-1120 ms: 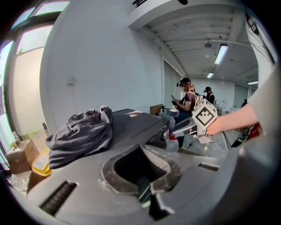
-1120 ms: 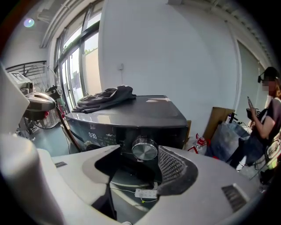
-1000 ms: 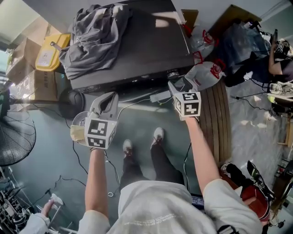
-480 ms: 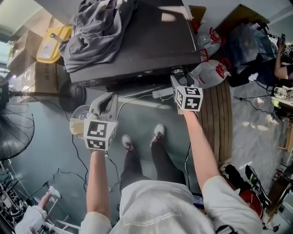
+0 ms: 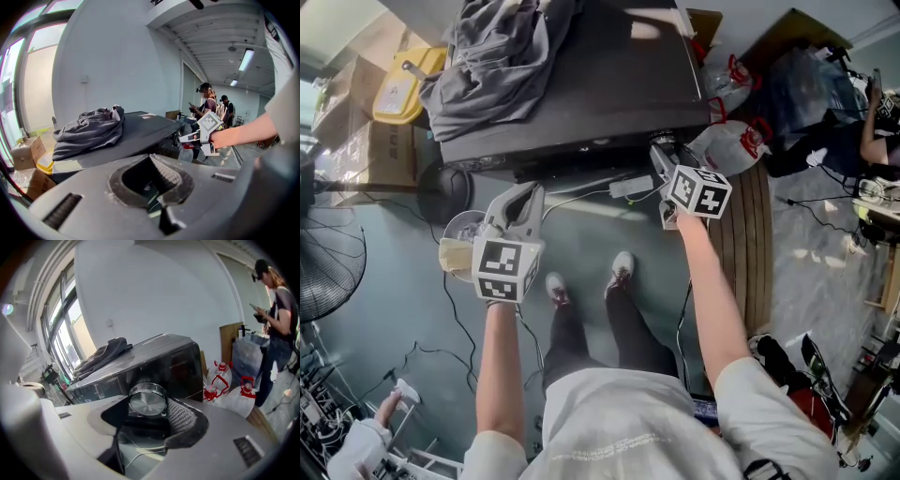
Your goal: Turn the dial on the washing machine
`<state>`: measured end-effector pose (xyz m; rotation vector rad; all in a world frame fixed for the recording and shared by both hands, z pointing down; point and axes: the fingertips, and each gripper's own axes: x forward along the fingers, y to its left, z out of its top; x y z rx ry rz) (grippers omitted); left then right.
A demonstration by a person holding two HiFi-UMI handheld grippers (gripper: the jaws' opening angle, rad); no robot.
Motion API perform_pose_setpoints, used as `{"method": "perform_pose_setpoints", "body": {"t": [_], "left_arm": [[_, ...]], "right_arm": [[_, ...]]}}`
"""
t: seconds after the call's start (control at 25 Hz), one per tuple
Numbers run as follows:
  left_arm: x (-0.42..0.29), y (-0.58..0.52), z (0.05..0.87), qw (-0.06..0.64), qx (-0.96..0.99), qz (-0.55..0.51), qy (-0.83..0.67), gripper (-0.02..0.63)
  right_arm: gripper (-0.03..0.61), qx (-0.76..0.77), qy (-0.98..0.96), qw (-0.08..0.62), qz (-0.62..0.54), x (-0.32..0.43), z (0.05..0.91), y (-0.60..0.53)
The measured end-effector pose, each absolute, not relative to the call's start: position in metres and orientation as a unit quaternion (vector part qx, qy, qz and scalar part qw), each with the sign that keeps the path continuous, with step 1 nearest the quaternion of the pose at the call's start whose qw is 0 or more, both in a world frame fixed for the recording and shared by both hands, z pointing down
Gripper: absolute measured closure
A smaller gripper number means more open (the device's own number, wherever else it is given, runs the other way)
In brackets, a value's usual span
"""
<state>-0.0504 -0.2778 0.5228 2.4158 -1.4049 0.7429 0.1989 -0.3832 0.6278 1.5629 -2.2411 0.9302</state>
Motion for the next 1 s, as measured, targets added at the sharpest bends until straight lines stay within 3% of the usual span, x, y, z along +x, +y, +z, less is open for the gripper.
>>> {"method": "perform_pose_setpoints", "body": {"t": [1.0], "left_arm": [[-0.0487,-0.2738,0.5226,0.120,0.826,0.253,-0.489,0.598]], "right_arm": [[0.326,0.464,-0.693,-0.091,0.544,0.2018,0.6305,-0.3810]]}}
